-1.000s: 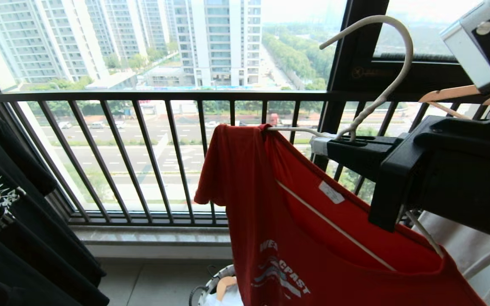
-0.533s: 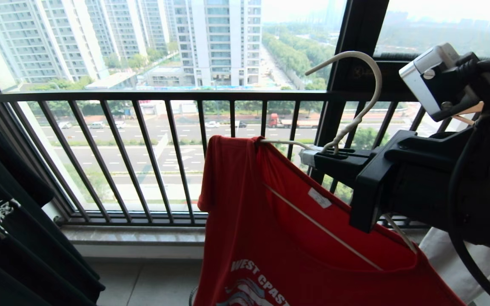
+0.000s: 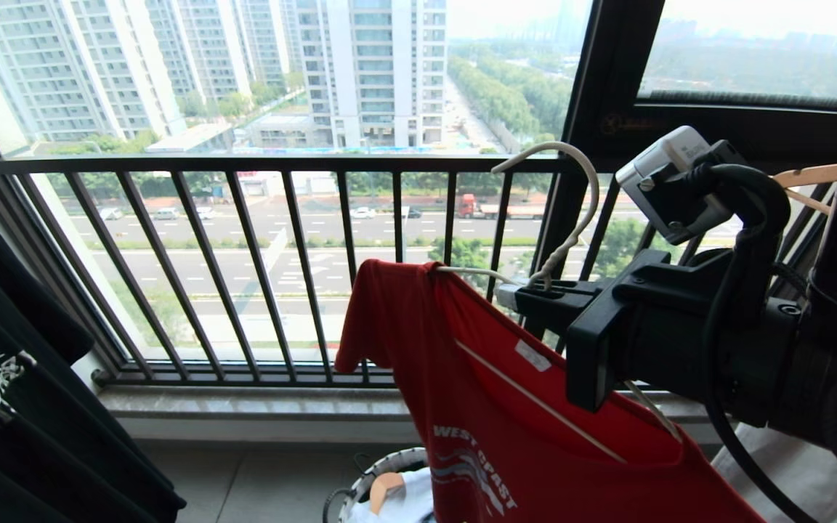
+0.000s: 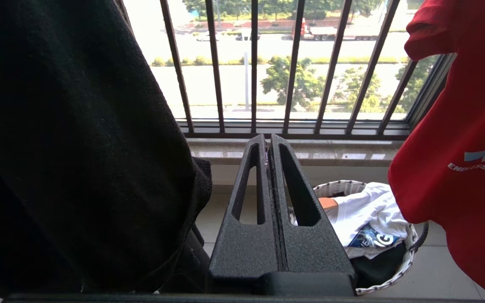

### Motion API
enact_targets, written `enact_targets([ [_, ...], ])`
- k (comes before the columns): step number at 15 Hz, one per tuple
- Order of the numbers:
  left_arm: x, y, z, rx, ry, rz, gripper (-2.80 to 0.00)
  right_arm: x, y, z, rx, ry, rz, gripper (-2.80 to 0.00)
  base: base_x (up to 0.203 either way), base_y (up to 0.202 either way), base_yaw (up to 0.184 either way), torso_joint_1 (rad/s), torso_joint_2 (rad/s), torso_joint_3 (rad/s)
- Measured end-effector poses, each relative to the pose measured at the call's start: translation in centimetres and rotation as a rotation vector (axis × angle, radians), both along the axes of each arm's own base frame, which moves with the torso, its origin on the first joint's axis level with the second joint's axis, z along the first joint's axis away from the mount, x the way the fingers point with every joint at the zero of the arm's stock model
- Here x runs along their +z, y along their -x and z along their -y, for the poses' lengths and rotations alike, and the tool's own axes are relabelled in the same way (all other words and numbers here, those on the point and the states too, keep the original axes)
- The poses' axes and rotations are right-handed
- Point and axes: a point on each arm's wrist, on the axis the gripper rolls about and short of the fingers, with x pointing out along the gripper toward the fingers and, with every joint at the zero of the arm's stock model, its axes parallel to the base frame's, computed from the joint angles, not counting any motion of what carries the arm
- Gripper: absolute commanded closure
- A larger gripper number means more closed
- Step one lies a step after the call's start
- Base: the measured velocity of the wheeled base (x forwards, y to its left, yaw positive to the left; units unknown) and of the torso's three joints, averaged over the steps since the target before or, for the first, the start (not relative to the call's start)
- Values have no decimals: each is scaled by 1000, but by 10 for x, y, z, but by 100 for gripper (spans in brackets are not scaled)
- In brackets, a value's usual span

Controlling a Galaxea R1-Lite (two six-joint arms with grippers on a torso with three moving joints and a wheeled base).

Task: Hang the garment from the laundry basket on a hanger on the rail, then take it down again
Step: Take the clothes off the clothes rack

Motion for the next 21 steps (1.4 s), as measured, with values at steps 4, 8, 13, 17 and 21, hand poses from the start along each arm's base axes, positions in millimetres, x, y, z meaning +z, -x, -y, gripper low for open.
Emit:
enact_targets([
  [4, 0, 0, 0, 0, -2, 0, 0, -10, -6, -8, 2, 4, 15, 0, 0, 0, 0, 0, 0, 0],
  [8, 3, 1, 0, -9, -96, 8, 0, -10, -6, -8, -2, -2, 31, 0, 0, 0, 0, 0, 0, 0],
  [13, 69, 5, 4, -170, -100, 91, 0, -4, -8, -9, -4, -15, 43, 0, 0, 0, 0, 0, 0, 0],
  [17, 126, -46, 10, -449, -66, -85, 0, -10, -10, -12, -1, -2, 27, 0, 0, 0, 0, 0, 0, 0],
  [21, 147, -126, 38, -767, -28, -287, 0, -16, -12, -17, 3, 1, 3, 0, 0, 0, 0, 0, 0, 0],
])
